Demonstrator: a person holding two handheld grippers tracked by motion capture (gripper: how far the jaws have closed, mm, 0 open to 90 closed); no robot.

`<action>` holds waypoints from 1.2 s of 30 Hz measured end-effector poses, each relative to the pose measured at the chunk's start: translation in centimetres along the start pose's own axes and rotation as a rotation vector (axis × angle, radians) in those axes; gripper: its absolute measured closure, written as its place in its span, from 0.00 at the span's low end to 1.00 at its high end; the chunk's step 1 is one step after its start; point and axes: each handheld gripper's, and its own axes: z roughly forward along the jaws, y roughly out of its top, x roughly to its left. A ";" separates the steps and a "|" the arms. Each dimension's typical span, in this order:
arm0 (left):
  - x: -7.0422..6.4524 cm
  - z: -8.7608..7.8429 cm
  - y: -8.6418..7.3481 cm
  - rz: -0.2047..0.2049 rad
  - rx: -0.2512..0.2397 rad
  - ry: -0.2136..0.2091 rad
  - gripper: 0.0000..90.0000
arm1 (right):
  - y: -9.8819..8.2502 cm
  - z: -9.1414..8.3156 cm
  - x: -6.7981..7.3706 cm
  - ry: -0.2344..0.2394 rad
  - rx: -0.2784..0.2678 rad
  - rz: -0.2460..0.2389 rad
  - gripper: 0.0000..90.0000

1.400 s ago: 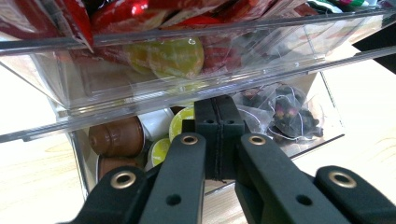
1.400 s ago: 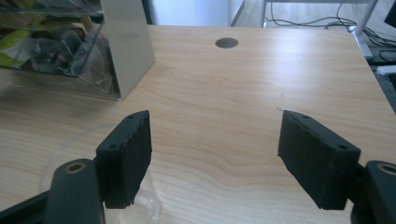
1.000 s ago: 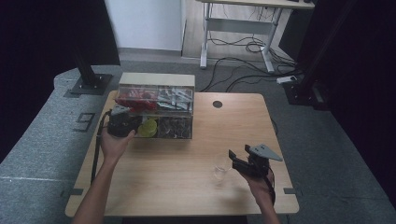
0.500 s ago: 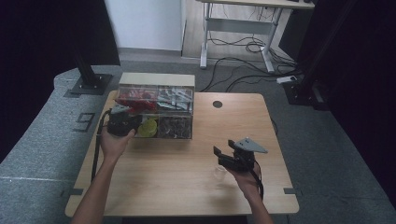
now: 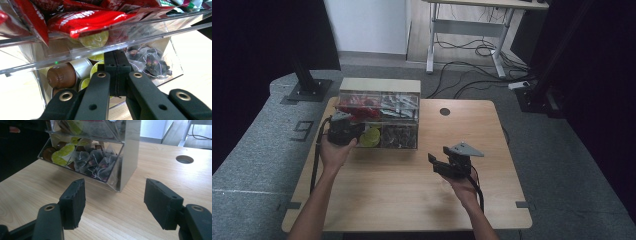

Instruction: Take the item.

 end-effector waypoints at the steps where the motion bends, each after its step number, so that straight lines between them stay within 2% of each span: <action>1: 0.0 0.0 0.0 0.000 0.001 0.000 1.00 | 0.1 0.2 0.2 0.002 0.002 -0.002 0.38; 13: -0.2 0.1 0.1 0.004 0.005 -0.003 1.00 | 1.4 2.0 1.7 0.027 0.009 -0.026 0.40; 36: -0.4 0.1 0.1 0.010 0.009 -0.001 1.00 | 2.0 4.5 4.3 0.073 0.014 -0.048 0.42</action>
